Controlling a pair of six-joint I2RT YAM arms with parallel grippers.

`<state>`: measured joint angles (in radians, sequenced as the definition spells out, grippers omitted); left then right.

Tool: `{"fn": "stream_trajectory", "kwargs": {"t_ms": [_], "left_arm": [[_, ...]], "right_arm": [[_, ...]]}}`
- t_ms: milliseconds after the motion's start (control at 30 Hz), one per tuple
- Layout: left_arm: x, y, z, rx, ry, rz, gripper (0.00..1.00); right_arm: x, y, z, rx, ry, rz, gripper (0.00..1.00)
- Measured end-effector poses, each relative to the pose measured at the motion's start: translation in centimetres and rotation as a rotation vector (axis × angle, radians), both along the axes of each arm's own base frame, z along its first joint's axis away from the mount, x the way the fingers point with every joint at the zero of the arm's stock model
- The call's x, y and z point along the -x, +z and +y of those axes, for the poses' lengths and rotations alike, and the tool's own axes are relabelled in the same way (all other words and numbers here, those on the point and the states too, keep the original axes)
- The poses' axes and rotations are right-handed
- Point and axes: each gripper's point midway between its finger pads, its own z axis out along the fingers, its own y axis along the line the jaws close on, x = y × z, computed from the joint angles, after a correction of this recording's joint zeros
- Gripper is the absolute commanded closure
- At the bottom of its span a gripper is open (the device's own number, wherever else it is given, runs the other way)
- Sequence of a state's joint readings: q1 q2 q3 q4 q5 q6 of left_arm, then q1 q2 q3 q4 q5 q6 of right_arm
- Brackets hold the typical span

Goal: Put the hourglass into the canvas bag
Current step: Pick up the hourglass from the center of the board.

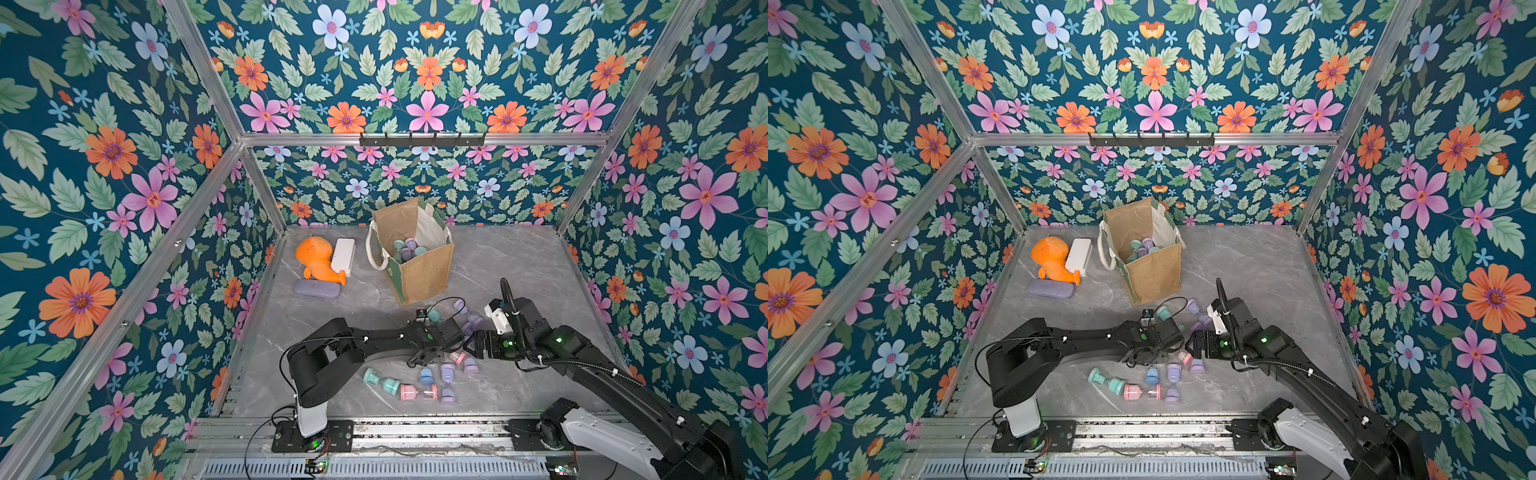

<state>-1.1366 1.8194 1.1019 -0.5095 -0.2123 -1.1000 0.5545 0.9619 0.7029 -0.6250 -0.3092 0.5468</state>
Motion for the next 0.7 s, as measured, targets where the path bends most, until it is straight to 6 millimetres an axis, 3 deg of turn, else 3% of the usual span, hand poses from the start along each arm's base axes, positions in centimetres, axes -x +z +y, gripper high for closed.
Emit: {"fn": "stream_trajectory", "kwargs": {"t_ms": [700], "left_arm": [[-1.7, 5.8, 1.9, 0.023, 0.070, -0.157, 0.60]], "right_arm": [[-1.2, 2.8, 0.8, -0.044, -0.004, -0.062, 0.01]]}}
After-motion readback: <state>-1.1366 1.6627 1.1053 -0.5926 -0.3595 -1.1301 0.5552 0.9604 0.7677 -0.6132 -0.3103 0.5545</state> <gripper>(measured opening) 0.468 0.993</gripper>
